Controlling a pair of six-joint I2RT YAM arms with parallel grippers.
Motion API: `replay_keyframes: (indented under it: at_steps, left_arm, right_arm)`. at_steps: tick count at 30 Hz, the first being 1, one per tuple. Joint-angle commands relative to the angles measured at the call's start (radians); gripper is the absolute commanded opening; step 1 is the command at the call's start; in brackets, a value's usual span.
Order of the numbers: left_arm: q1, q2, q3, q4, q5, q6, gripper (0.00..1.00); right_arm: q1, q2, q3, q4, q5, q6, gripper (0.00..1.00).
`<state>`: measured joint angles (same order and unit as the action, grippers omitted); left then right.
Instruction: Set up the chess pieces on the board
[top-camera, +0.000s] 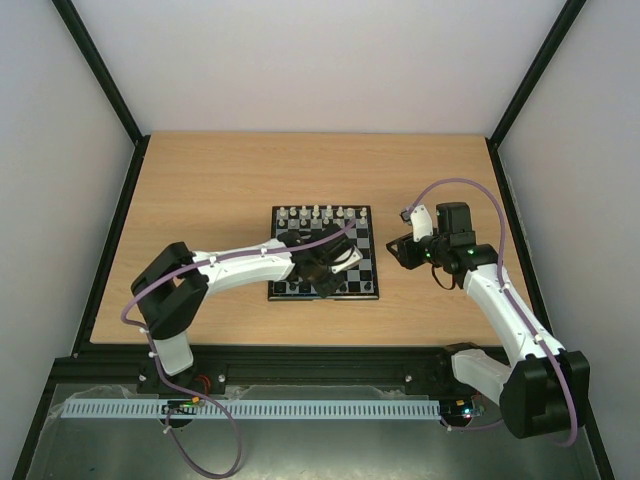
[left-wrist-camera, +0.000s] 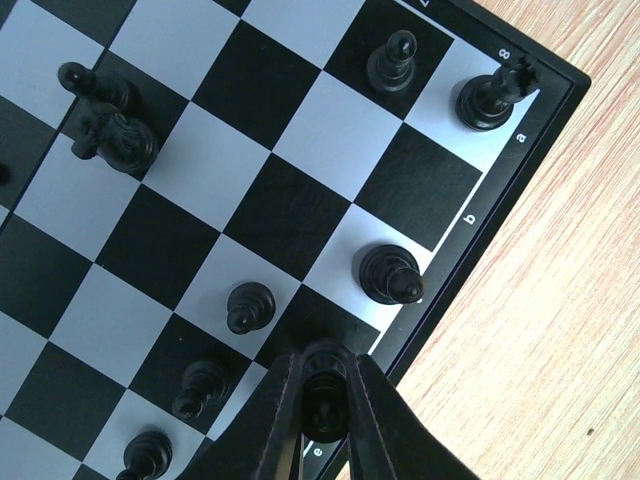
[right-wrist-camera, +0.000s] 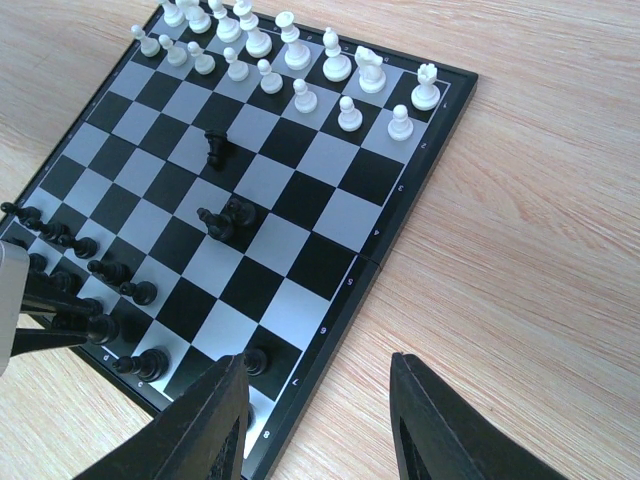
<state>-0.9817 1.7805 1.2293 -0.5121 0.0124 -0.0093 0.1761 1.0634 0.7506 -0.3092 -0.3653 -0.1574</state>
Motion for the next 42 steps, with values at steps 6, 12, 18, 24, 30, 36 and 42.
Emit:
replay_keyframes:
  at_steps: [6,12,18,24,30,36,42]
  left_arm:
    - [-0.002,0.040,0.010,0.006,0.006,0.006,0.14]
    - [-0.001,0.043,0.004,-0.001,0.010,0.006,0.19]
    - [-0.001,0.026,0.006,-0.010,0.008,0.006,0.29]
    - [0.002,-0.015,0.058,-0.032,0.000,0.002,0.36]
    - [0.089,-0.031,0.131,-0.029,-0.045,-0.103,0.41]
    - [0.183,0.030,0.195,-0.048,-0.096,-0.130,0.40]
    - [0.263,0.119,0.261,-0.030,-0.013,-0.085,0.40]
  right_arm:
    - [-0.003,0.010,-0.007,-0.010,-0.008,-0.017,0.40]
    - [-0.003,0.013,-0.006,-0.014,-0.009,-0.020,0.40]
    - [-0.003,0.013,-0.005,-0.015,-0.011,-0.019,0.40]
    - [-0.003,0.013,-0.005,-0.017,-0.011,-0.021,0.40]
    - [-0.003,0.015,-0.003,-0.017,-0.009,-0.020,0.40]
    - [-0.003,0.016,-0.005,-0.017,-0.004,-0.022,0.40]
    - [-0.003,0.016,-0.004,-0.015,0.005,-0.024,0.40]
